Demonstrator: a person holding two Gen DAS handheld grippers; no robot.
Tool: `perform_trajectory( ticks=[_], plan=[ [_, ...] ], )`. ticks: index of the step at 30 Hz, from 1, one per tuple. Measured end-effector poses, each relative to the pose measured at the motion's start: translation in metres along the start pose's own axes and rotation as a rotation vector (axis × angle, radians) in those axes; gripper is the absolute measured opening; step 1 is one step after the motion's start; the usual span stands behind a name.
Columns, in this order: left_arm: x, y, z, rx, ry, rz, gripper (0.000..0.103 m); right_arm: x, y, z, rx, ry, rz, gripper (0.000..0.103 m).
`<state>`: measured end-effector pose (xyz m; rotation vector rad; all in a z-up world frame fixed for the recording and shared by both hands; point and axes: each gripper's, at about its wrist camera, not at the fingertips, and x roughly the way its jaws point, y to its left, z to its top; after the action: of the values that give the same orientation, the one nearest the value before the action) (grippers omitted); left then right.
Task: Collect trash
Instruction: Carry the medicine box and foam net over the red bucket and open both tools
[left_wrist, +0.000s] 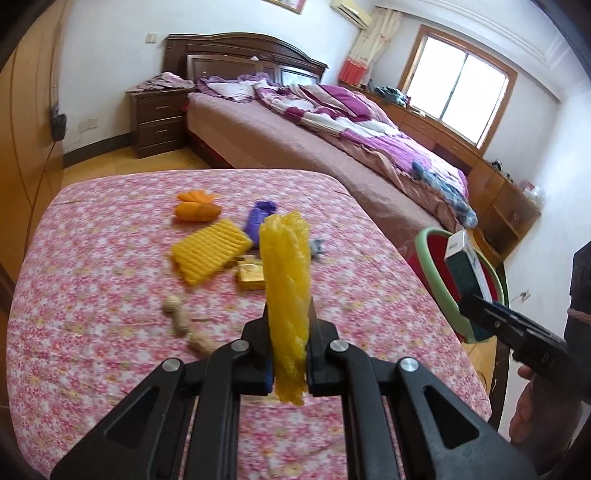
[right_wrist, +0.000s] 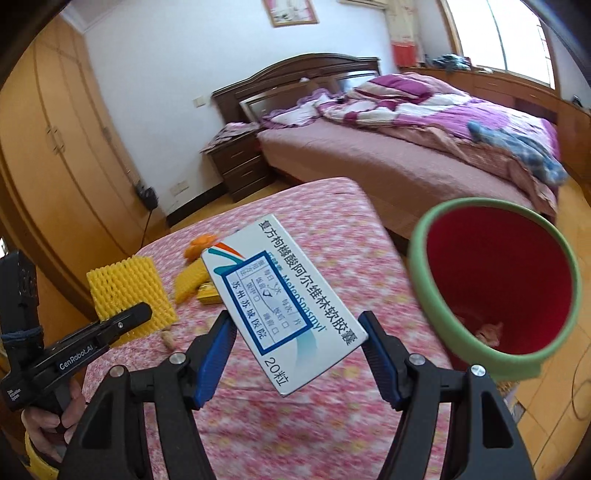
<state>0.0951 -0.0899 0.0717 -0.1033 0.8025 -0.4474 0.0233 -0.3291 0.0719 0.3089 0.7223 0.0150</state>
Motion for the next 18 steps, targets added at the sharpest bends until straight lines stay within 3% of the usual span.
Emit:
perform_trajectory(
  ticks=[18],
  plan=[
    [0.042, -0.103, 0.018, 0.190, 0.055, -0.108, 0.011, -0.032, -0.109, -0.008, 0.166, -0.087, -0.154, 0.070]
  ],
)
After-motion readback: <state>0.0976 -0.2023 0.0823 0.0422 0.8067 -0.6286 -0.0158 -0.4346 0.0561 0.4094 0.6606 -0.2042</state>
